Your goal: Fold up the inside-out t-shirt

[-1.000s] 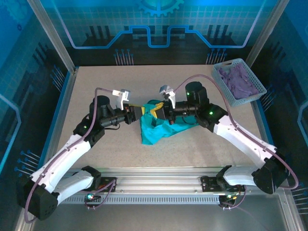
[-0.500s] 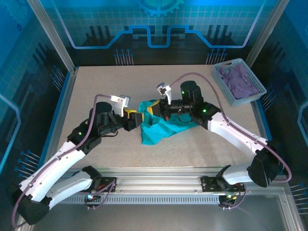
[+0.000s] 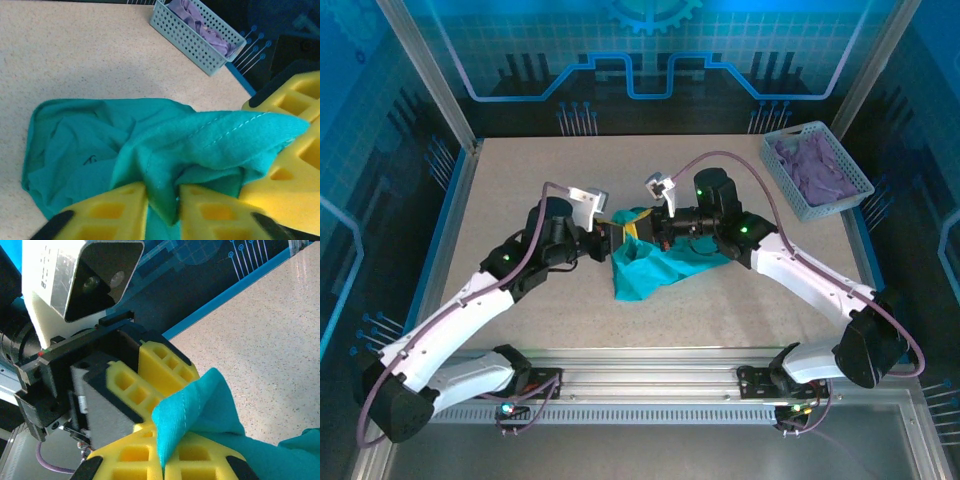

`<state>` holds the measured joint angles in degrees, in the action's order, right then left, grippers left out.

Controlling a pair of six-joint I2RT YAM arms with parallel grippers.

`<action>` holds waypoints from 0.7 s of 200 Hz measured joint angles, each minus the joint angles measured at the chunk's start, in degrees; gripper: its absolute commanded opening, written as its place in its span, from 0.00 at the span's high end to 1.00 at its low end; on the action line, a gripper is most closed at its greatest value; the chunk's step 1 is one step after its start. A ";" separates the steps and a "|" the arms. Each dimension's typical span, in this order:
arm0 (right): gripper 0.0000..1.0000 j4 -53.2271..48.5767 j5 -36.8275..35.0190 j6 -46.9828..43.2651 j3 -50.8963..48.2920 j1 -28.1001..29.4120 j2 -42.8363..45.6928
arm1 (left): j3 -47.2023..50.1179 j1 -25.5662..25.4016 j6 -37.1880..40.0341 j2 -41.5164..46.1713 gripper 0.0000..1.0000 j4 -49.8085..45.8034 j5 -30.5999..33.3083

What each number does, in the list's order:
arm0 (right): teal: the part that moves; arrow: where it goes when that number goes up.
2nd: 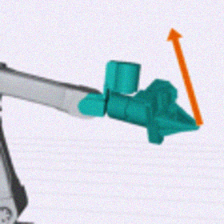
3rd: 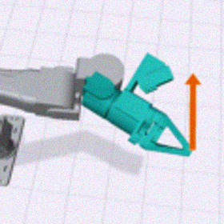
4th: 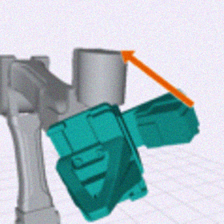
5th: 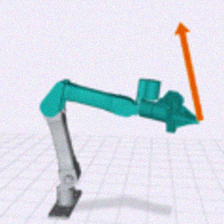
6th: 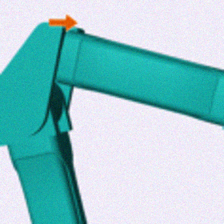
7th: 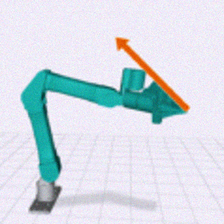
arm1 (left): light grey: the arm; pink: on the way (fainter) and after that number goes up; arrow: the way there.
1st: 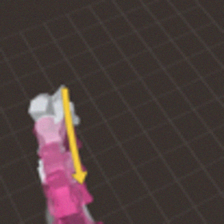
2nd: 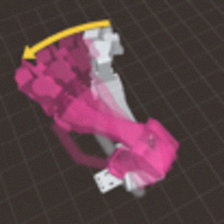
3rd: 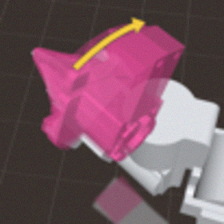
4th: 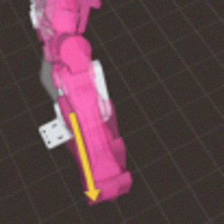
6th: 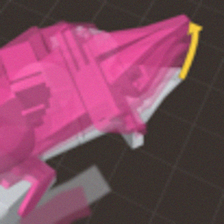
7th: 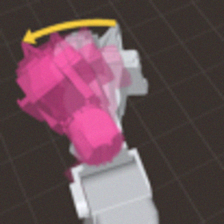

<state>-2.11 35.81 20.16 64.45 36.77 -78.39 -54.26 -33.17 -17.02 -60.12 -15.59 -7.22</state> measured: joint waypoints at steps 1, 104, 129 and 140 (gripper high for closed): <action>1.00 0.00 0.00 -0.02 0.00 0.00 0.00 | 0.00 0.00 0.13 -0.02 0.88 0.02 0.00; 0.95 -17.46 -31.56 -9.88 5.92 5.53 1.62 | 0.66 0.00 -1.25 6.25 1.00 0.76 1.62; 0.92 -20.59 -39.82 -12.41 7.63 8.48 1.22 | 1.29 0.00 -2.43 9.29 1.00 0.39 2.45; 0.90 -21.29 -41.64 -13.18 7.67 9.07 1.11 | 1.42 0.00 -2.56 9.57 1.00 0.37 2.51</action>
<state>-23.40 -5.82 6.98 72.12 45.84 -77.28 -52.84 -33.17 -19.57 -50.54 -15.22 -4.71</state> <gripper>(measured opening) 0.061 0.053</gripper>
